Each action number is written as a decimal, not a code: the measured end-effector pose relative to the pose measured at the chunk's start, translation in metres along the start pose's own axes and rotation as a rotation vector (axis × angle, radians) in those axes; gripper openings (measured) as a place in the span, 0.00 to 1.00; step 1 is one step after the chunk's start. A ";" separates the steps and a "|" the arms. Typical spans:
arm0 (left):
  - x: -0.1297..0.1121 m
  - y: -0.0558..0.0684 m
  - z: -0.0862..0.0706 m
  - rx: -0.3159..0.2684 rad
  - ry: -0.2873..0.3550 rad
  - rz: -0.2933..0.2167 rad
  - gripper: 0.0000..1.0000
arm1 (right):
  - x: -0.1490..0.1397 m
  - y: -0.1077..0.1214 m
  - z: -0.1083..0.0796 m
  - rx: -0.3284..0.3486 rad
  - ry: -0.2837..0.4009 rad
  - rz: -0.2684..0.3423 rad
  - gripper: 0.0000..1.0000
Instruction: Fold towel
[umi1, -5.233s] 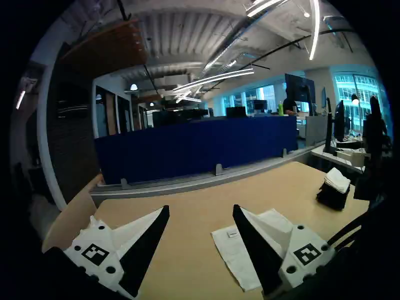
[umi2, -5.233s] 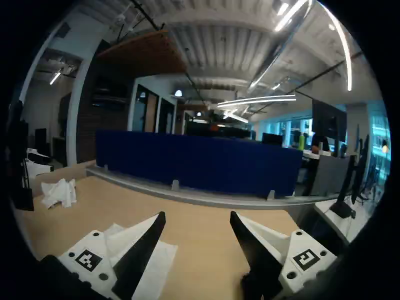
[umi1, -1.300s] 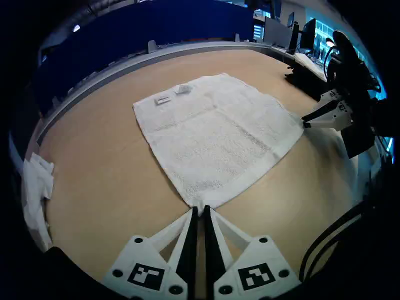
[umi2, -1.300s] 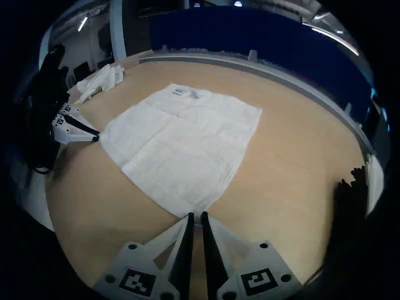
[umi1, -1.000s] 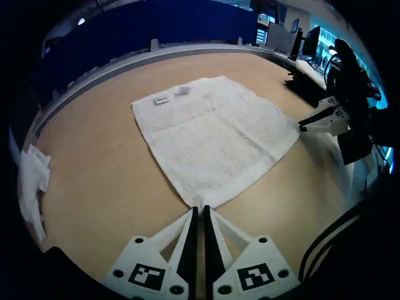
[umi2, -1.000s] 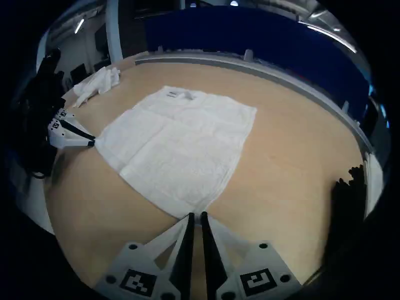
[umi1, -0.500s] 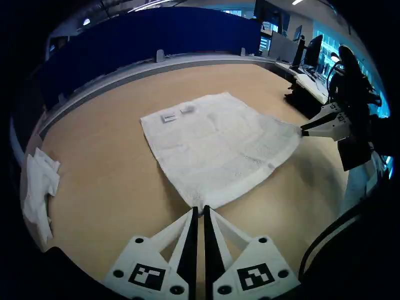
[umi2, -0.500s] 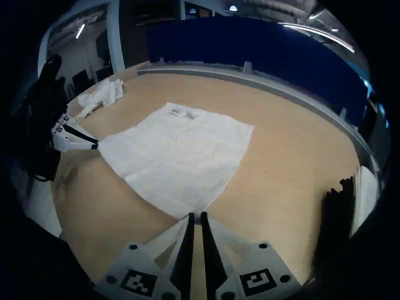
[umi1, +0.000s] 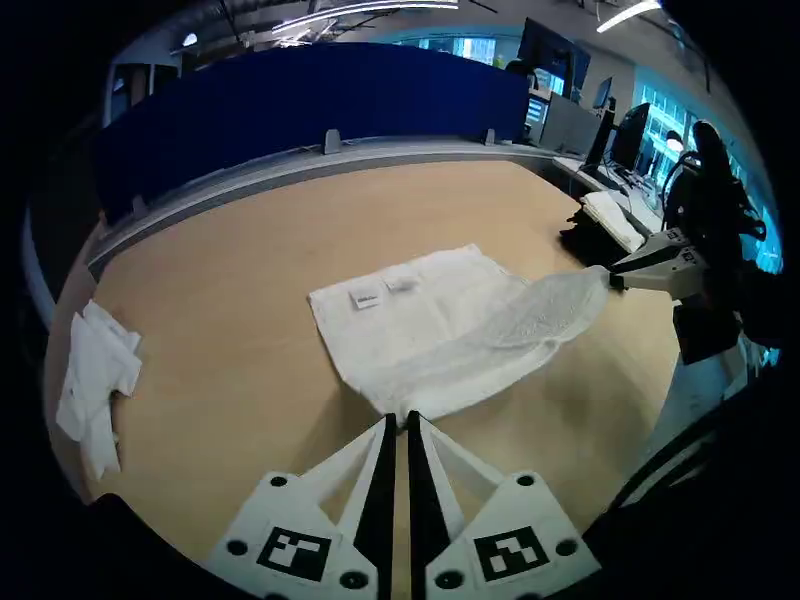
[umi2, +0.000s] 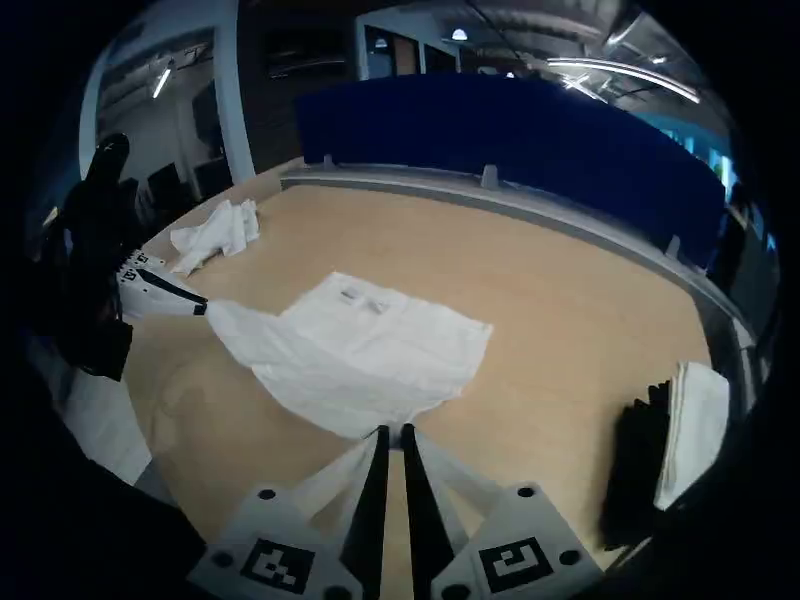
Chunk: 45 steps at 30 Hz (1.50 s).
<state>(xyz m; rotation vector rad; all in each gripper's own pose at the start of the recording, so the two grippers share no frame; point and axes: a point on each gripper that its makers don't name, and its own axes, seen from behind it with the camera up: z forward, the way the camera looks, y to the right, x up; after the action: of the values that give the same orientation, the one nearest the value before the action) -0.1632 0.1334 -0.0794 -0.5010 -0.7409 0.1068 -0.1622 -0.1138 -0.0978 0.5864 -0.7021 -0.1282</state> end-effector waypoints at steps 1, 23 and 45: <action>0.001 0.001 -0.002 -0.002 0.002 -0.003 0.08 | 0.001 0.000 -0.002 -0.001 0.001 0.001 0.10; 0.036 -0.025 0.026 0.023 0.025 0.018 0.08 | 0.030 0.028 0.031 -0.024 -0.008 -0.003 0.10; 0.046 -0.064 0.115 0.031 -0.022 0.043 0.08 | 0.022 0.073 0.106 -0.038 -0.107 0.040 0.10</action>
<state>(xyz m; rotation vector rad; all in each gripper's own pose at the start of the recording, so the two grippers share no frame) -0.2112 0.1353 0.0518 -0.4873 -0.7488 0.1637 -0.2195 -0.1086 0.0196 0.5318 -0.8130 -0.1355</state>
